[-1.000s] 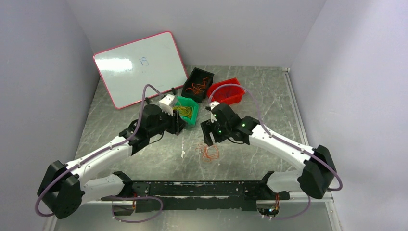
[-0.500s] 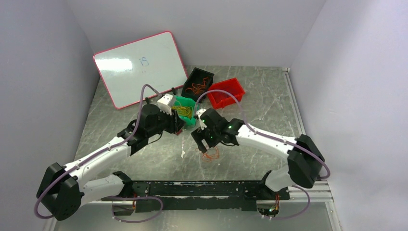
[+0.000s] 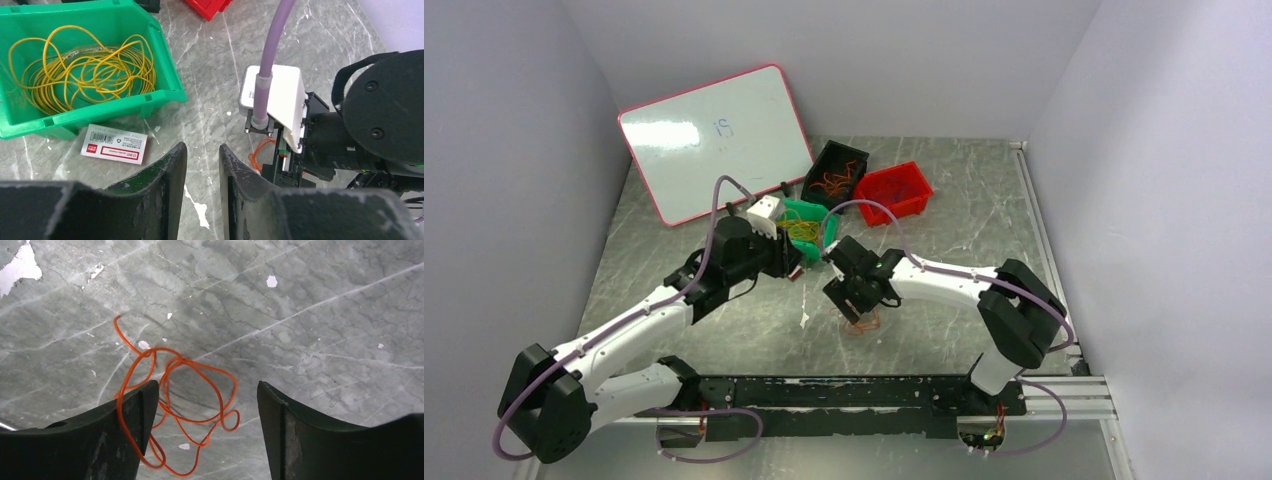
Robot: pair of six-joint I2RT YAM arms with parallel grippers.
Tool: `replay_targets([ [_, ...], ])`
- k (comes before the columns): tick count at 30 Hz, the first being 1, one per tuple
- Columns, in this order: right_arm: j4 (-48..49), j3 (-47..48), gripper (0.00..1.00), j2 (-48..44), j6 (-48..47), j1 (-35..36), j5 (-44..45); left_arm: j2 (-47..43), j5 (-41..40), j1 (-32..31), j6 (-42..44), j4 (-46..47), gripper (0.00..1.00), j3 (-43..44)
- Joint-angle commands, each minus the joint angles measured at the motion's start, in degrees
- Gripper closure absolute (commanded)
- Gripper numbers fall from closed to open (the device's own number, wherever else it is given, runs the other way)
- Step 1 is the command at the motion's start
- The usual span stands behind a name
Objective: Untangle the cables
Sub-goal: Pick up the cable at the center of the board.
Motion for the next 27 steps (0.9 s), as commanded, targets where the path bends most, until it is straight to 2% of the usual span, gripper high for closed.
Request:
replay_targets([
  [1, 0.3, 1.88, 0.27, 0.77, -2.12, -0.99, -0.31, -1.48, -1.4, 0.41, 0.7, -0.58, 0.65, 0.56],
  [4, 0.37, 2.02, 0.38, 0.97, -2.5, -2.1, -1.42, -1.84, -1.44, 0.52, 0.61, -0.83, 0.65, 0.41],
  [9, 0.32, 1.81, 0.65, 0.72, -2.46, -2.42, -2.21, -2.56, -1.76, 0.67, 0.52, -1.03, 0.65, 0.03],
  [17, 0.13, 0.64, 0.85, -0.58, -1.93, -2.8, -1.43, -2.46, -1.55, 0.77, 0.35, -0.64, 0.66, -0.08],
  [21, -0.38, 1.07, 1.0, -2.89, -1.02, -2.98, 1.65, -2.6, -1.87, 0.84, 0.41, -1.05, 0.66, 0.16],
  [27, -1.92, 4.81, 1.0, -9.16, 0.22, -4.08, 7.51, -3.25, -3.76, 0.99, 0.69, -2.72, 0.66, 1.39],
])
